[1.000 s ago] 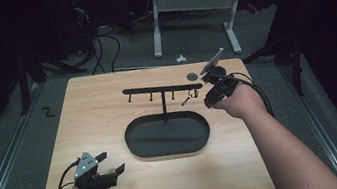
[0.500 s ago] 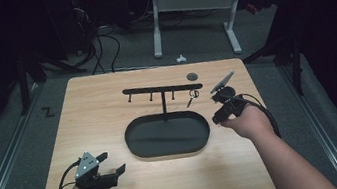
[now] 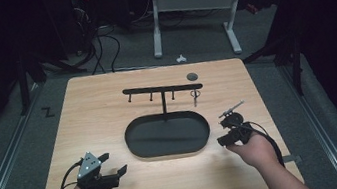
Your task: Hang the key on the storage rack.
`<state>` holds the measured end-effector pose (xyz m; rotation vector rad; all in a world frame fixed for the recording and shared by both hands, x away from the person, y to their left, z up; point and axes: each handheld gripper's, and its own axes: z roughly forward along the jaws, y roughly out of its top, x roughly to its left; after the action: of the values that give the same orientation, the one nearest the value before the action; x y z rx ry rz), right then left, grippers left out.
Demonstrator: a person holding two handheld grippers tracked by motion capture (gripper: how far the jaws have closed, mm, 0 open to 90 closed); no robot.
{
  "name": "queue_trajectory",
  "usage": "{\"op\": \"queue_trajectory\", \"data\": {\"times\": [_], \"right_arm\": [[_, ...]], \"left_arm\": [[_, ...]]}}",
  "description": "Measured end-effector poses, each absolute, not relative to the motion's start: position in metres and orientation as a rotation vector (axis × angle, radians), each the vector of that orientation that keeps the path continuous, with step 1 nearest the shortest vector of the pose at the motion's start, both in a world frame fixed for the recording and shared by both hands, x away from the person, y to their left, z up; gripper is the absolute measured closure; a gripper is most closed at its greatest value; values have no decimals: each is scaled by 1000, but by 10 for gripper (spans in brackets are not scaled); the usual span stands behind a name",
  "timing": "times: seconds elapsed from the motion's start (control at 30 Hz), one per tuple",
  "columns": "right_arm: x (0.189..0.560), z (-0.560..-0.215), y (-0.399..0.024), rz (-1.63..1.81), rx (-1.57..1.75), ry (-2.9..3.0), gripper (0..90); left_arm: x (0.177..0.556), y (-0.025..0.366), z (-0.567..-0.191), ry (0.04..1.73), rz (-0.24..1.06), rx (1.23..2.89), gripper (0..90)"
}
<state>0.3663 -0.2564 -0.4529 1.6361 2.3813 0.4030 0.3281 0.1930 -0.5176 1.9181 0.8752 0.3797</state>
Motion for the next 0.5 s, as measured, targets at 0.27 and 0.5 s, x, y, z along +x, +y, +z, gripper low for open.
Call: {"op": "queue_trajectory", "data": {"times": [0.27, 0.5], "right_arm": [[338, -480, -262, 520, 1590, 2260, 452], [314, -499, -264, 614, 1548, 2159, 444]], "left_arm": [[328, 192, -519, 873, 381, 1925, 176], [329, 191, -520, 874, 384, 1933, 177]]}}
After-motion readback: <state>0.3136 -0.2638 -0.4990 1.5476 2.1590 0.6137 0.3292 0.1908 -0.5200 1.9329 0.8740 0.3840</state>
